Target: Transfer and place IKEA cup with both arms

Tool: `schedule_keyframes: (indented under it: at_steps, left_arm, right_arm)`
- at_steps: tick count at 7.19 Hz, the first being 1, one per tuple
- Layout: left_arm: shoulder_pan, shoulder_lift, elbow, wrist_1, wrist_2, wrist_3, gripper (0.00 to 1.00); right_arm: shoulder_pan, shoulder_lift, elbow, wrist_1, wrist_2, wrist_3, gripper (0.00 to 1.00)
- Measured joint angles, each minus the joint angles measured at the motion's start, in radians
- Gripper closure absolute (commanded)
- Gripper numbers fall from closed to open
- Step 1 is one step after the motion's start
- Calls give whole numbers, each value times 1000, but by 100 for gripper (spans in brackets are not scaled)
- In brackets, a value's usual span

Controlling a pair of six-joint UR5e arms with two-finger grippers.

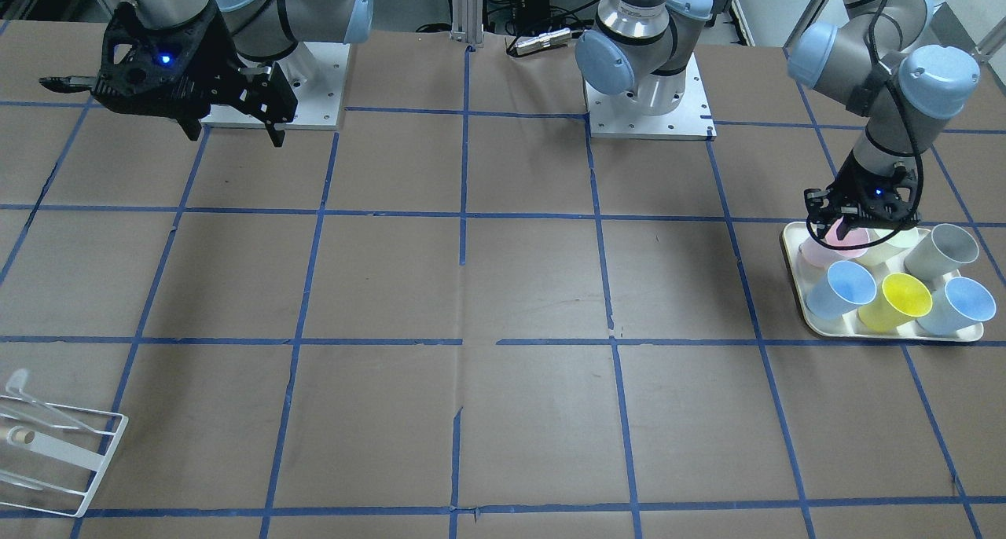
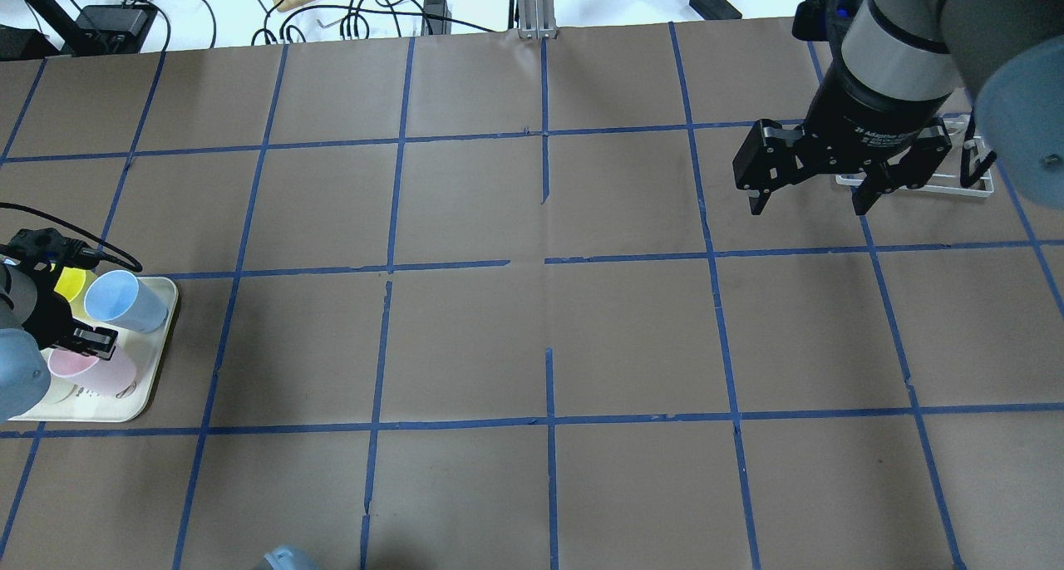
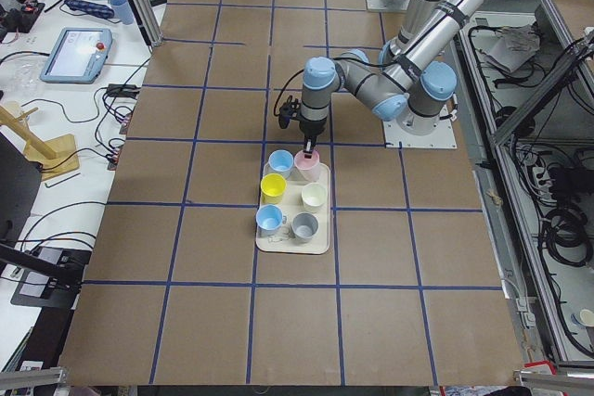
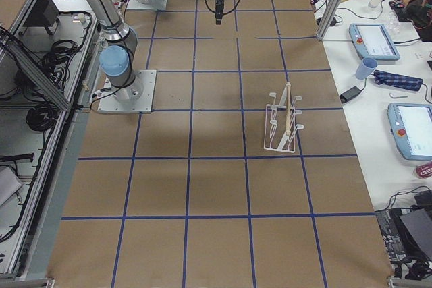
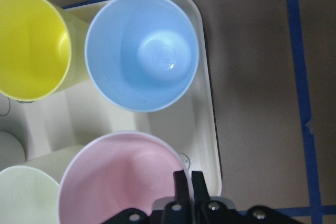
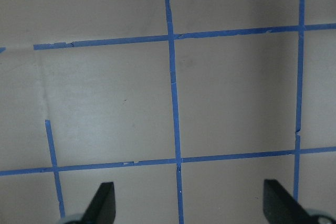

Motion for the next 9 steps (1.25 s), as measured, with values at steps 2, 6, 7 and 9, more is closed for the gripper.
schedule_keyframes:
  at_steps: [2, 6, 7, 9]
  left_arm:
    - [-2, 4, 6, -2, 0, 8, 0]
    - [-88, 59, 118, -214, -102, -68, 0]
    - [-122, 77, 187, -342, -106, -109, 0]
    - [-238, 105, 334, -571, -99, -244, 0]
  right_arm:
    - [2, -6, -9, 0, 2, -2, 0]
    - [4, -13, -5, 0, 1, 0, 0]
    - [4, -13, -3, 0, 2, 3, 0]
    - [4, -13, 1, 2, 1, 7, 0]
